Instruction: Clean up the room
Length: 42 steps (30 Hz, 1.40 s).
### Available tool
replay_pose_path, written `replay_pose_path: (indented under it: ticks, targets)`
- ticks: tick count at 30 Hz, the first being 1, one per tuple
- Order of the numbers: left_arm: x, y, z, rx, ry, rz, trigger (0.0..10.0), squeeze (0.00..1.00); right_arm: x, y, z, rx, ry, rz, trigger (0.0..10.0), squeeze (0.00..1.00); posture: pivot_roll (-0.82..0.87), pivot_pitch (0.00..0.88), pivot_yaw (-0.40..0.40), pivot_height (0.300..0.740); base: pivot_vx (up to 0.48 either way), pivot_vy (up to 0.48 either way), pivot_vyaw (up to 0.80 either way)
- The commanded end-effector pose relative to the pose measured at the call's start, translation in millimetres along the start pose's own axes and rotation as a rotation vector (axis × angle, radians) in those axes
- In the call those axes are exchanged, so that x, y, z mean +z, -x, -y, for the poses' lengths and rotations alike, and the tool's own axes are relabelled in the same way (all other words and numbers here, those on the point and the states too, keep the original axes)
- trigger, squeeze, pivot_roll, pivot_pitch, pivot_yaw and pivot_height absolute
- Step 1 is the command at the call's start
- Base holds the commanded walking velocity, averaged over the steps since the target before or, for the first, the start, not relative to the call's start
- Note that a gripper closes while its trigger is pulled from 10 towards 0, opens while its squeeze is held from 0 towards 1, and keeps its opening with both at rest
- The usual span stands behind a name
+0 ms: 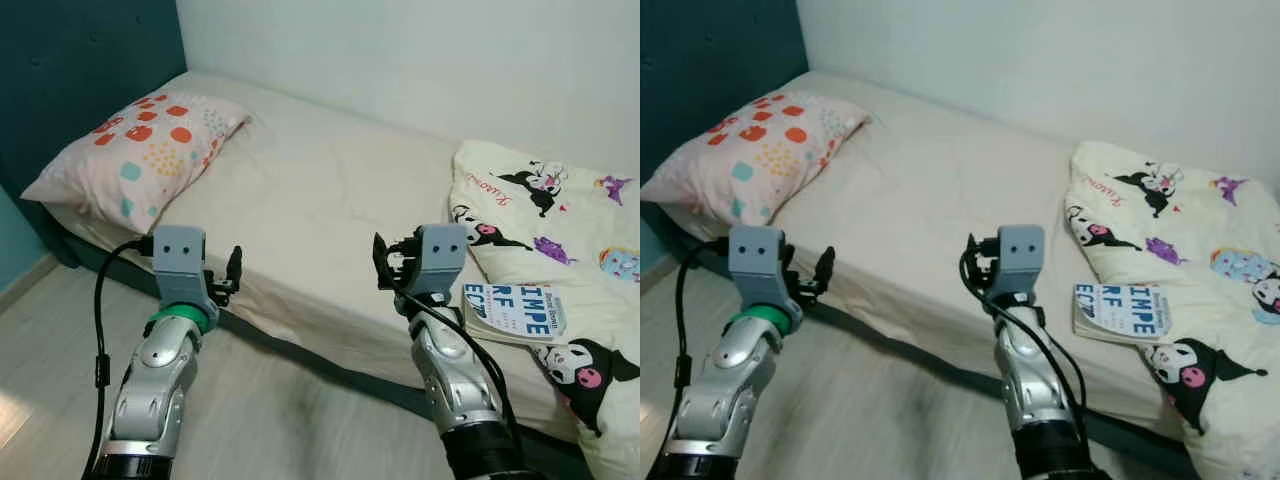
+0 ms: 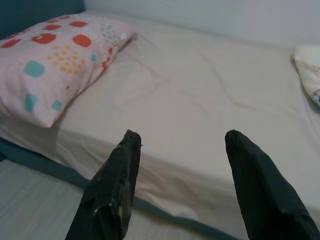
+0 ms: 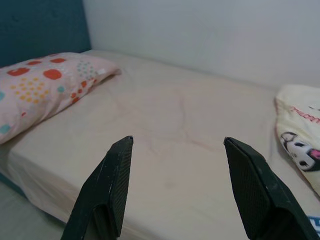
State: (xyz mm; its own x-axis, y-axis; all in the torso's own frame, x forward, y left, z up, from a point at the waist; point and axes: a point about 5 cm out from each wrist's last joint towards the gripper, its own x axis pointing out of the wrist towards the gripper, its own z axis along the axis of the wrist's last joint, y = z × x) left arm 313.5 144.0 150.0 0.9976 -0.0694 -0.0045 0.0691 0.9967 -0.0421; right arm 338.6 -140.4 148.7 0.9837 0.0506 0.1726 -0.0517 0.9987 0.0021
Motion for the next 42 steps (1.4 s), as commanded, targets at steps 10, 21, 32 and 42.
replay_pose_path:
  ticks: [10,21,32,42]
  targets:
    - [-8,-5.5,-13.9,0.062,-0.090,-0.043,10.0,0.00,-16,7.0,9.7,-0.004,-0.001,-0.054,10.0,0.00,0.03,0.033,0.009,0.740,0.000,0.000,0.00]
    - [-14,4.1,-22.4,0.105,-0.136,-0.074,10.0,0.00,-10,-3.6,-4.9,0.048,-0.034,-0.040,10.0,0.00,0.10,0.046,-0.042,0.740,0.000,0.000,0.00]
    - [-8,17.8,-38.8,0.176,-0.163,-0.020,10.0,0.00,-12,-10.3,-13.2,0.112,-0.023,-0.050,10.0,0.00,0.12,0.053,-0.047,0.740,0.000,0.000,0.00]
    - [-18,-1.5,-16.5,0.027,-0.190,-0.064,10.0,0.00,-24,14.7,15.1,-0.032,0.002,-0.073,10.0,0.00,-0.02,0.063,0.045,0.740,0.000,0.000,0.00]
